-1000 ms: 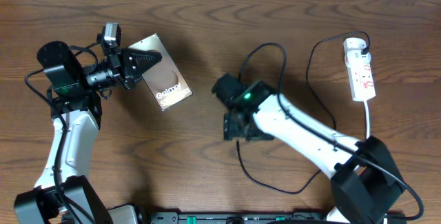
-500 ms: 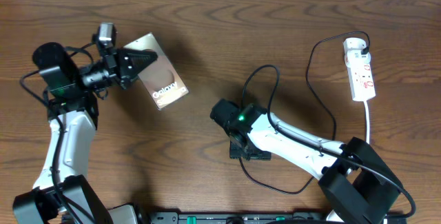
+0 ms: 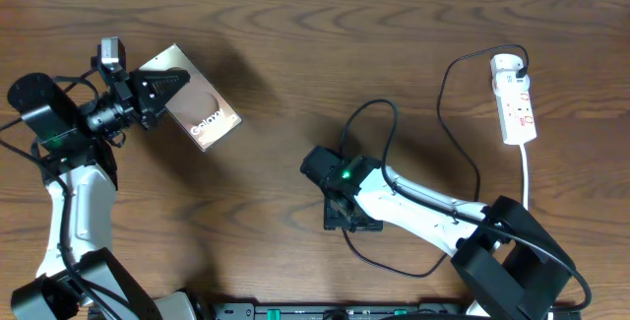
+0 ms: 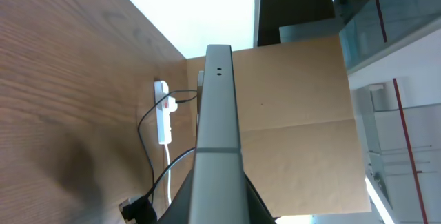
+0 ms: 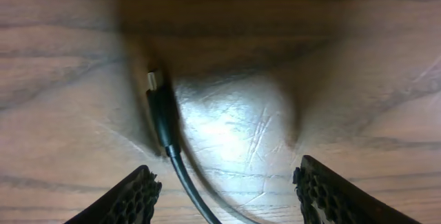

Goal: Plug charger to phone and switch on socket
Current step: 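Lower the right gripper over the black cable's plug on the table, then close the right gripper on the black cable's plug end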

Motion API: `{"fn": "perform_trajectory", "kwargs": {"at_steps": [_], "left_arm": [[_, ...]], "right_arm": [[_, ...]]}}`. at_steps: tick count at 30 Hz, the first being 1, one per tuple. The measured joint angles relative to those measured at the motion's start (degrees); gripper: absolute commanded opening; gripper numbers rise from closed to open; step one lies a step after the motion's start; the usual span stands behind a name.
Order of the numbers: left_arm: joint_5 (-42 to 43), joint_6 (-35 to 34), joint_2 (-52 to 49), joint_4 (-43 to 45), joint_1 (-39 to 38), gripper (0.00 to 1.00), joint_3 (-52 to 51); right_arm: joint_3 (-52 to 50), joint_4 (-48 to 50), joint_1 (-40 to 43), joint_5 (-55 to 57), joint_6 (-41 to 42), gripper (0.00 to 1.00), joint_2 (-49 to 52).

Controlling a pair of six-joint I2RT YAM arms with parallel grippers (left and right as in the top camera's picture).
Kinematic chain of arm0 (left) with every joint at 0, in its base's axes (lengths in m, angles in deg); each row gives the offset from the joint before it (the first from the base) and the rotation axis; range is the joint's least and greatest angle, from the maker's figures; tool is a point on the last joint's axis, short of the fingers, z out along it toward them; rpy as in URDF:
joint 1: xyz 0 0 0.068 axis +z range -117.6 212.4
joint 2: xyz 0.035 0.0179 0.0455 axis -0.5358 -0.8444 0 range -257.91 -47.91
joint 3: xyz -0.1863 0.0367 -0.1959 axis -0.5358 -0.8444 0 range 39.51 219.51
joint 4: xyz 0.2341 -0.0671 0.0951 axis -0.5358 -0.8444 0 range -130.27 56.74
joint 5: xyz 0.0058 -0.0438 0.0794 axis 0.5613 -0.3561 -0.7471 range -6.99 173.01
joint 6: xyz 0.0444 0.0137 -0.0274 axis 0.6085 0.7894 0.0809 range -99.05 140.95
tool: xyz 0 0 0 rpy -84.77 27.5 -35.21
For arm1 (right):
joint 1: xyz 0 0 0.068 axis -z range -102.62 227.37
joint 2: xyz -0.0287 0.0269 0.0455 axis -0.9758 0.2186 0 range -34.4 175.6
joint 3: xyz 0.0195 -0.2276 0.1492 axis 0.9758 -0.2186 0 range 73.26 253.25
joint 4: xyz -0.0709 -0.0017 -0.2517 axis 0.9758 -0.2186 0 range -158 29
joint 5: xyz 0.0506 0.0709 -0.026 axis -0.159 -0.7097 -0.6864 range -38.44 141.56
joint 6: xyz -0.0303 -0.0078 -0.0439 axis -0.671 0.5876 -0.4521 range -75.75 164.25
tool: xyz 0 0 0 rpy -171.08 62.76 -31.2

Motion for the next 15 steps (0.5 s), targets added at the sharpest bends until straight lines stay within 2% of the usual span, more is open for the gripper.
{"fn": "perform_trajectory", "kwargs": {"at_steps": [15], "left_arm": [[0.02,0.0,0.0,0.0,0.04,0.07,0.0]], "right_arm": [[0.0,1.44,-0.02,-1.01,-4.11,0.54,0.13]]}}
